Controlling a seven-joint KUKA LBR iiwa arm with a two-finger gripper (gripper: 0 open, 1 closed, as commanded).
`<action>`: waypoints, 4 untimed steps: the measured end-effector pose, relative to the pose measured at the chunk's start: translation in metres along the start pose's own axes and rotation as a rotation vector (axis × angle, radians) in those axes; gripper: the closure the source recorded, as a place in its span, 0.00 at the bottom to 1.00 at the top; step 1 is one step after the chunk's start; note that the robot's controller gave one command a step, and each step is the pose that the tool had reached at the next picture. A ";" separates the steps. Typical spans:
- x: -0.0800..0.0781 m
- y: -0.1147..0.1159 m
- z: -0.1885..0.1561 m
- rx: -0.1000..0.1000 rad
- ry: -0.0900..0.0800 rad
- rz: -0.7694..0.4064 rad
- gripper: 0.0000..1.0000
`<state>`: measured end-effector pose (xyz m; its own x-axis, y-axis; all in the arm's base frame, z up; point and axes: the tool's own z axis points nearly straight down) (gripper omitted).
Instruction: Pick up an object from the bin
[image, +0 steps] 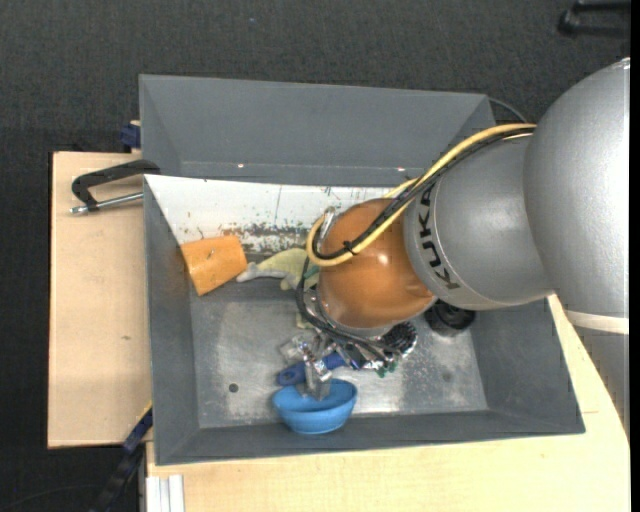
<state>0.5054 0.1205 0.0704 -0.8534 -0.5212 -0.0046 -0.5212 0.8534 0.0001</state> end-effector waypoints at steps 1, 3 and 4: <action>-0.081 0.067 -0.118 0.000 -0.005 -0.457 1.00; -0.032 0.028 -0.101 -0.004 0.010 -0.554 1.00; -0.007 -0.015 -0.095 0.000 0.004 -0.307 1.00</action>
Offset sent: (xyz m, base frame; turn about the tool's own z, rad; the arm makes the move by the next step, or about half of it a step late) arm 0.0323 0.0969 0.1165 -0.4573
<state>0.5188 0.1116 0.1655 -0.6557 -0.7550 -0.0006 -0.7550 0.6557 -0.0004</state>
